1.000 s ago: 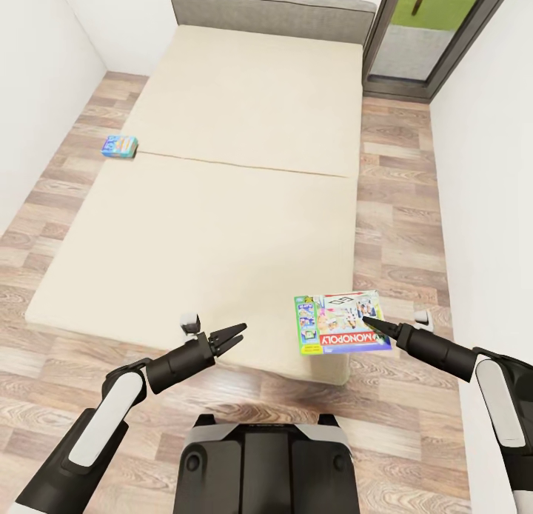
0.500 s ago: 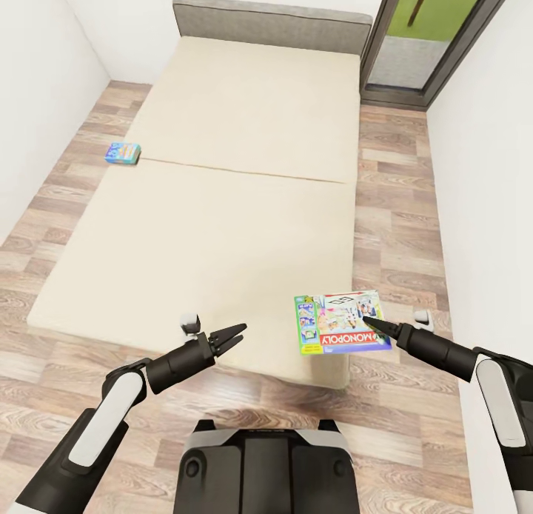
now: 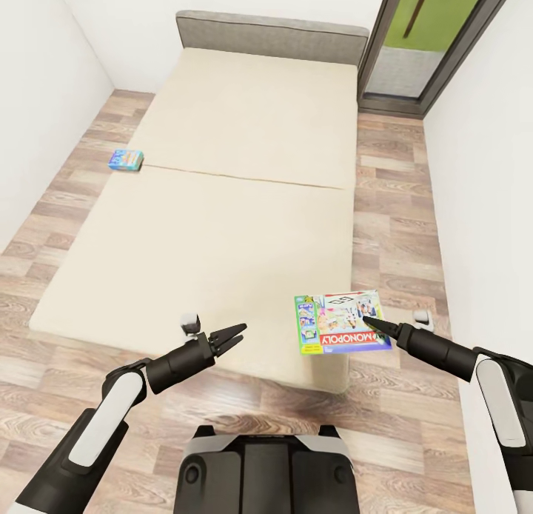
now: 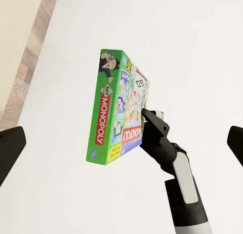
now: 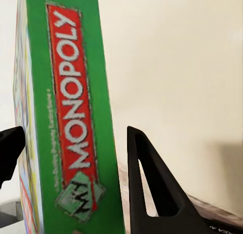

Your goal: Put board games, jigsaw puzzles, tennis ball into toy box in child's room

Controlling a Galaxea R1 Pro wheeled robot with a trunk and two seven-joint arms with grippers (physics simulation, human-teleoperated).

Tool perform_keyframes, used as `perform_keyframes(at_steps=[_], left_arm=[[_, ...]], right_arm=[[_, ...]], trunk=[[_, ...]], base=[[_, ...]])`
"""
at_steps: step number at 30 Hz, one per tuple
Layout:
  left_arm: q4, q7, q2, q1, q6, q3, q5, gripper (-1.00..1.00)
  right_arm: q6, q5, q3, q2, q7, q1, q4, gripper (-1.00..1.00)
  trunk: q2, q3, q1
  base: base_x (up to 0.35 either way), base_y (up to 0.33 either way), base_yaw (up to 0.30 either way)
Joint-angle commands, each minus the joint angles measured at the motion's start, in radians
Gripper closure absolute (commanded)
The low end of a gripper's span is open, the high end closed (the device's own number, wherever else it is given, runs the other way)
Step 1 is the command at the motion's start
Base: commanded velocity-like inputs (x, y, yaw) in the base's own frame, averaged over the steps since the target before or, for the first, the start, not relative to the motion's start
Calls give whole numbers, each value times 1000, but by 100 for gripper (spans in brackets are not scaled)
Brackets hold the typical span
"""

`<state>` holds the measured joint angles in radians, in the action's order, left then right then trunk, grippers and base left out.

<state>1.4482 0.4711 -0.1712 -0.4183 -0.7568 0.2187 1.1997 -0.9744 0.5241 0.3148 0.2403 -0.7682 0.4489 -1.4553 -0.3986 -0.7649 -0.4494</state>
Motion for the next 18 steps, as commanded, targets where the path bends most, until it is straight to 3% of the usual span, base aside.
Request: perform_keyframes(at_steps=[1,18], left_arm=[[0,0,-1,-1,-4,1,4,-100],[0,0,-1,-1,-4,1,4,-100]], right_arm=[[-6,0,1,0,-3,1,0,100],[-6,-1,1,0,-3,1,0,100]], trunk=[[-1,1,-1],[-1,28,-1]], base=[[0,0,0],[0,0,0]])
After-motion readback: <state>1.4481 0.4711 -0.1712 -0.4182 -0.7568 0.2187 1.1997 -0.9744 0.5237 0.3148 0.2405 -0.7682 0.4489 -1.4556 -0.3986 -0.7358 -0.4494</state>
